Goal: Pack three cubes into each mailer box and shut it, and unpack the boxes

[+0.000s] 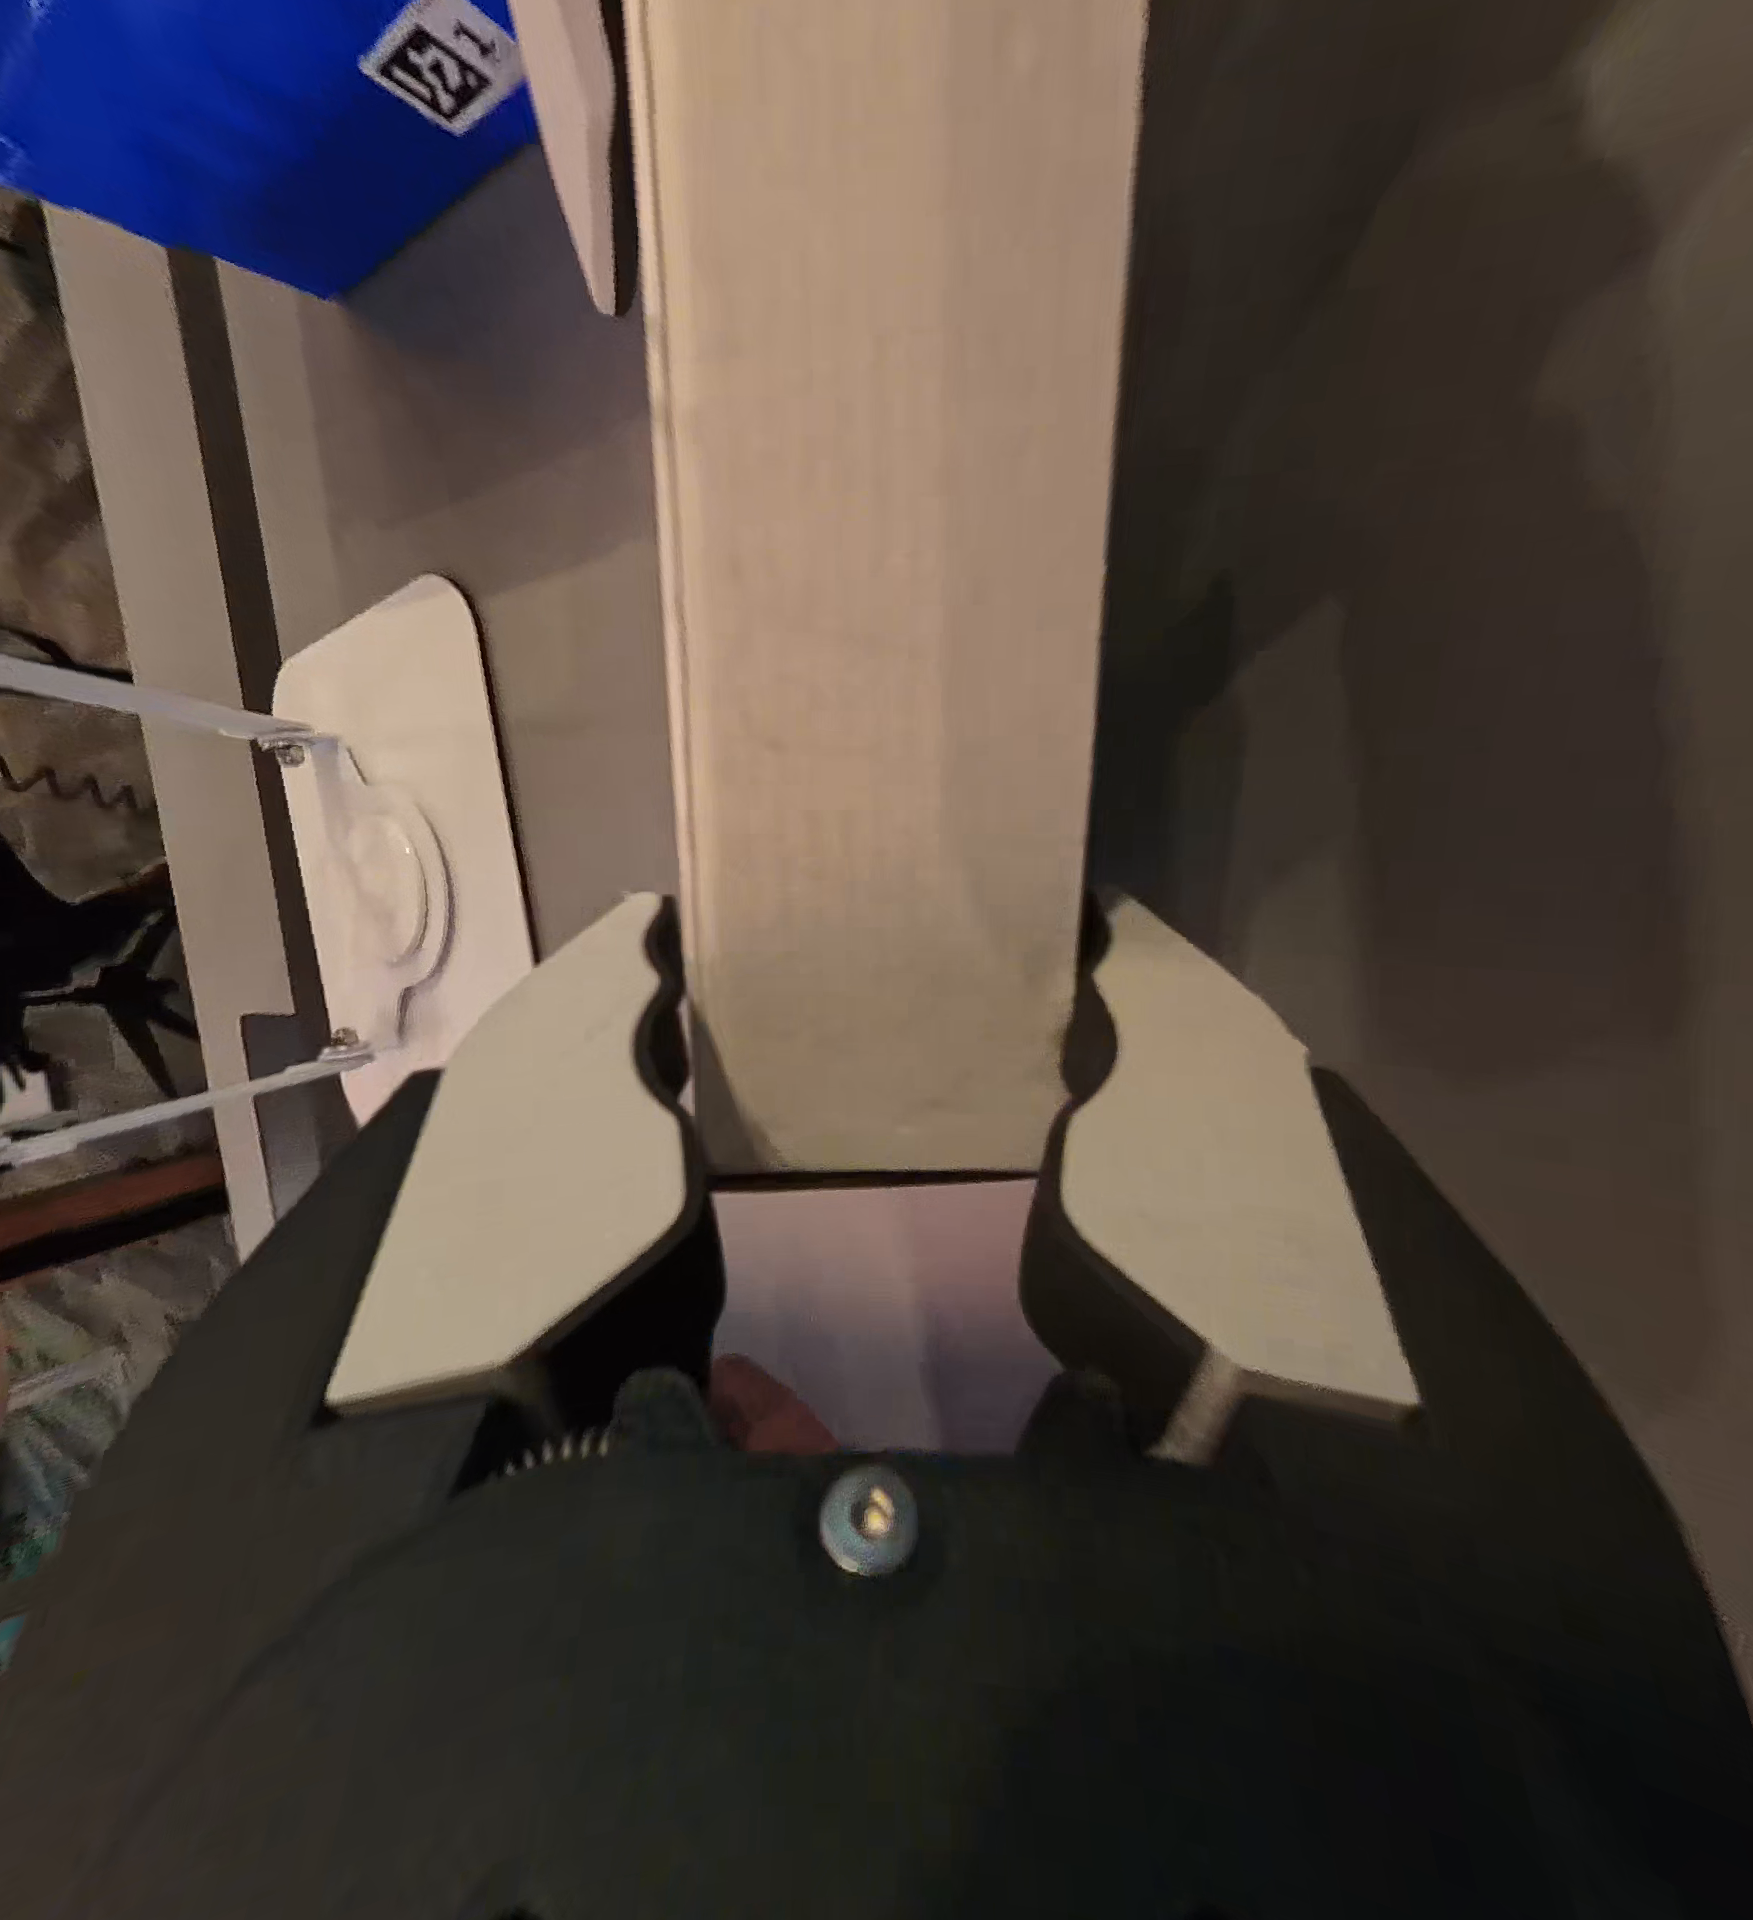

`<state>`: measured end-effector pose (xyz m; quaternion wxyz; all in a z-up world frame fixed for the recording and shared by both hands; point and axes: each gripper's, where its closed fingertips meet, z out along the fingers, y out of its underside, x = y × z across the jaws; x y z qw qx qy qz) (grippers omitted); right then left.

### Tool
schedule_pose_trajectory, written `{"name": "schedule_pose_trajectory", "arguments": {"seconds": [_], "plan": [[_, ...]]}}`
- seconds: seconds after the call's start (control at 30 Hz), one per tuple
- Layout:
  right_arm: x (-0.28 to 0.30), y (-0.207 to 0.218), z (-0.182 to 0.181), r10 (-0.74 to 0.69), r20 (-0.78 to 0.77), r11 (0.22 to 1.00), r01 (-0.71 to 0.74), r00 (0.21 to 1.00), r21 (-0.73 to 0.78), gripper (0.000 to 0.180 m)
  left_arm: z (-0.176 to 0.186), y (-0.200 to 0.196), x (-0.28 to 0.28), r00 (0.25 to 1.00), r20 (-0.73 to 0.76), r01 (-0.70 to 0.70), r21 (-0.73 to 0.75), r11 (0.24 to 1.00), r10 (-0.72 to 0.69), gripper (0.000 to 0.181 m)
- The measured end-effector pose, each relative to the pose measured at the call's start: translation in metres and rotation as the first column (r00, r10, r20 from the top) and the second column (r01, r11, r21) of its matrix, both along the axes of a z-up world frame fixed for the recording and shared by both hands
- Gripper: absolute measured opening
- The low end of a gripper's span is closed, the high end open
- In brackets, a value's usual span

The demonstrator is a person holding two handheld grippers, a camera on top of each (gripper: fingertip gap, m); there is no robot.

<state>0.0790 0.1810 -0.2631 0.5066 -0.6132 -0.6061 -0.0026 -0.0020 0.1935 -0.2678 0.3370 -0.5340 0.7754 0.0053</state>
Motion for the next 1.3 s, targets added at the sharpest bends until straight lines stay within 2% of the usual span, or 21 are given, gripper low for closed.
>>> {"name": "schedule_pose_trajectory", "arguments": {"seconds": [0.1,0.13,0.2,0.27,0.33,0.43,0.57,0.93,1.3], "plan": [[0.014,0.008,-0.012,-0.069,0.141,0.998,0.067,0.988,0.015,0.066,0.002,0.003,0.007,0.996,0.092,-0.005,0.085,0.996,-0.003,0.068],[0.020,0.008,-0.013,-0.101,0.221,0.995,0.096,0.970,0.036,0.066,0.001,0.002,0.008,0.996,0.090,-0.006,0.107,0.994,-0.003,0.068],[0.022,0.007,-0.004,-0.131,0.276,0.989,0.107,0.952,0.102,0.078,-0.001,0.005,0.006,0.998,0.055,-0.019,0.157,0.987,0.010,0.068],[0.022,0.006,0.004,-0.153,0.336,0.975,0.087,0.929,0.202,0.078,-0.002,0.006,0.005,0.998,0.050,-0.054,0.146,0.988,0.047,0.066],[0.015,0.002,0.008,-0.159,0.359,0.961,0.061,0.920,0.270,0.075,-0.003,0.005,0.007,0.997,0.049,-0.072,0.144,0.987,0.065,0.065],[0.003,-0.001,0.007,-0.205,0.392,0.933,0.058,0.897,0.355,0.060,-0.004,0.002,0.010,0.995,0.037,-0.103,0.156,0.982,0.098,0.064],[0.003,0.001,0.005,-0.272,0.422,0.903,0.078,0.865,0.422,0.060,-0.006,0.003,0.012,0.991,0.024,-0.134,0.208,0.969,0.132,0.064],[0.004,-0.011,0.006,-0.138,0.339,0.979,0.077,0.931,0.187,0.055,-0.007,0.000,0.016,0.991,0.047,-0.135,0.258,0.957,0.127,0.064],[0.002,-0.017,0.008,-0.032,0.219,0.999,0.039,0.975,-0.028,0.053,-0.006,0.000,0.018,0.994,0.062,-0.101,0.261,0.960,0.087,0.065]]}}
